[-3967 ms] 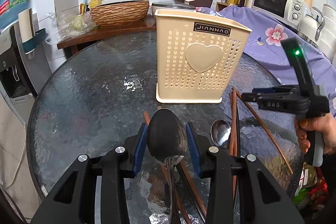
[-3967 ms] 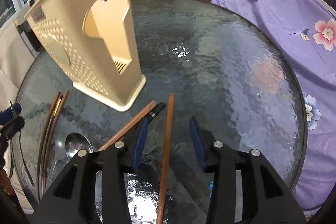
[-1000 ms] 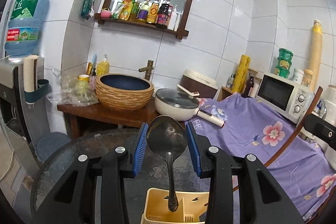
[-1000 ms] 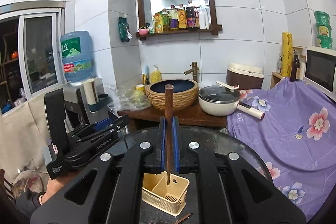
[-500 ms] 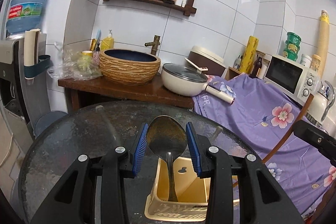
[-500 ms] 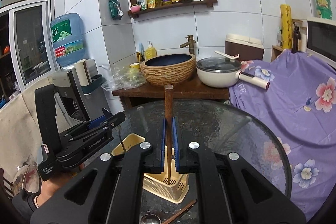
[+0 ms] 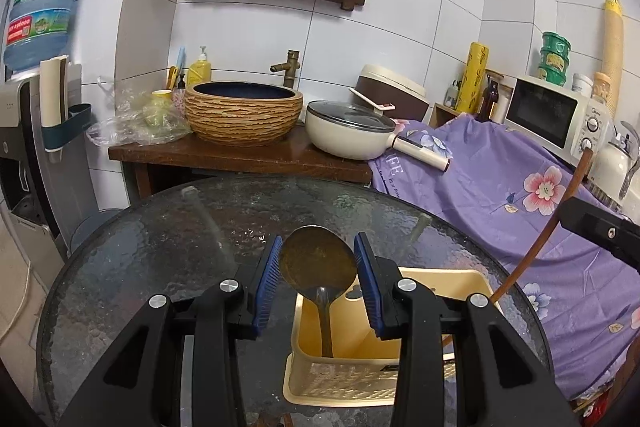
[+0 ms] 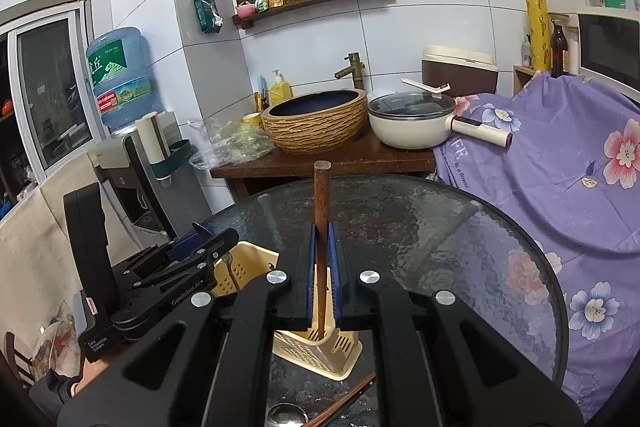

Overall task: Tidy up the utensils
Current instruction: 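Lower the spoon into the cream holder and open the left tool while the right tool drops the chopstick in, then move the left tool back to the chopsticks while the right tool grasps the dark chopsticks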

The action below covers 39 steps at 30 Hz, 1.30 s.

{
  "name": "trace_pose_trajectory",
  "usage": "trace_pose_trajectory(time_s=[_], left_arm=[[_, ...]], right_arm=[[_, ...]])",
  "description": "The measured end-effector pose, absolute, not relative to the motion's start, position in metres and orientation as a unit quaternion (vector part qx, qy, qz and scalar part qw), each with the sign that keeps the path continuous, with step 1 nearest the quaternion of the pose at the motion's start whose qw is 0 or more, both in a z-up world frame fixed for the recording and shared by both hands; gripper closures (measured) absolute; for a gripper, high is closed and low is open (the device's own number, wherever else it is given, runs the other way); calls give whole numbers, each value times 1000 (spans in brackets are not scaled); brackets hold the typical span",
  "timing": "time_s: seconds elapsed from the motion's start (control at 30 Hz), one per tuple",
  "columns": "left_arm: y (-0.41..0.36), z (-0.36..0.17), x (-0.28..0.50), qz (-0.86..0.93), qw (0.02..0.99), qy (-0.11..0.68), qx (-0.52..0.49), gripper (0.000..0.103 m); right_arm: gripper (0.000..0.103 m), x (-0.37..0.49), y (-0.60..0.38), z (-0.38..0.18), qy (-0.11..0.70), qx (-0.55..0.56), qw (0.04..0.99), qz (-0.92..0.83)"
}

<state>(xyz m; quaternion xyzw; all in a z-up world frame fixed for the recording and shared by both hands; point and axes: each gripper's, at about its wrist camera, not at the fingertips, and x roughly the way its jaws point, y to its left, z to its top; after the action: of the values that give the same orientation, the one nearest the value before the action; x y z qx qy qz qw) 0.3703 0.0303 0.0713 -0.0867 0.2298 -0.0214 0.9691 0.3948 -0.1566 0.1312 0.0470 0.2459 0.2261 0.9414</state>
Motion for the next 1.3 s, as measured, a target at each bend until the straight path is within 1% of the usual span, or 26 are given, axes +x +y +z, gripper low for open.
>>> trace_pose_trajectory(time_s=[0.23,0.33,0.37,0.4,0.43,0.47,0.5,0.57,0.6,0.67,0.7,0.77,0.8,0.87,1.17,1.3], left_arm=[[32,70,371,-22,967,236,-93,65],[33,72,369,-19,968,234,-91,53],[33,72,368,-18,968,232,-90,47],[34,73,366,-16,969,231,-89,45],[35,73,364,-16,969,229,-90,43],[36,73,362,-16,969,228,-92,42],[37,73,361,-18,969,230,-94,40],[41,73,356,-19,968,231,-98,34],[42,73,353,-19,968,231,-99,31],[47,72,344,-18,967,233,-100,20],[49,71,340,-15,967,233,-99,18],[53,67,327,-6,968,235,-94,11],[55,64,322,-5,967,239,-90,10],[57,56,313,-5,965,250,-83,8],[59,5,266,3,951,306,-34,8],[60,-14,261,6,942,336,-22,8]], right_arm=[[95,397,-161,129,247,49,943,216],[95,397,-164,127,247,49,945,209],[90,398,-165,125,250,48,944,210],[78,398,-165,124,254,48,943,211],[70,398,-165,122,256,48,942,210],[59,396,-166,121,253,48,944,206],[58,394,-167,120,248,47,946,202],[57,389,-167,120,242,37,949,199],[53,385,-167,119,240,32,949,200],[46,377,-169,116,236,29,951,196],[46,373,-169,115,234,25,953,193],[44,363,-169,110,230,10,954,192],[41,357,-168,104,231,-1,954,192],[39,348,-167,88,247,-19,949,195],[39,331,-165,-6,356,-29,912,200],[39,335,-173,-39,399,-3,898,186]])
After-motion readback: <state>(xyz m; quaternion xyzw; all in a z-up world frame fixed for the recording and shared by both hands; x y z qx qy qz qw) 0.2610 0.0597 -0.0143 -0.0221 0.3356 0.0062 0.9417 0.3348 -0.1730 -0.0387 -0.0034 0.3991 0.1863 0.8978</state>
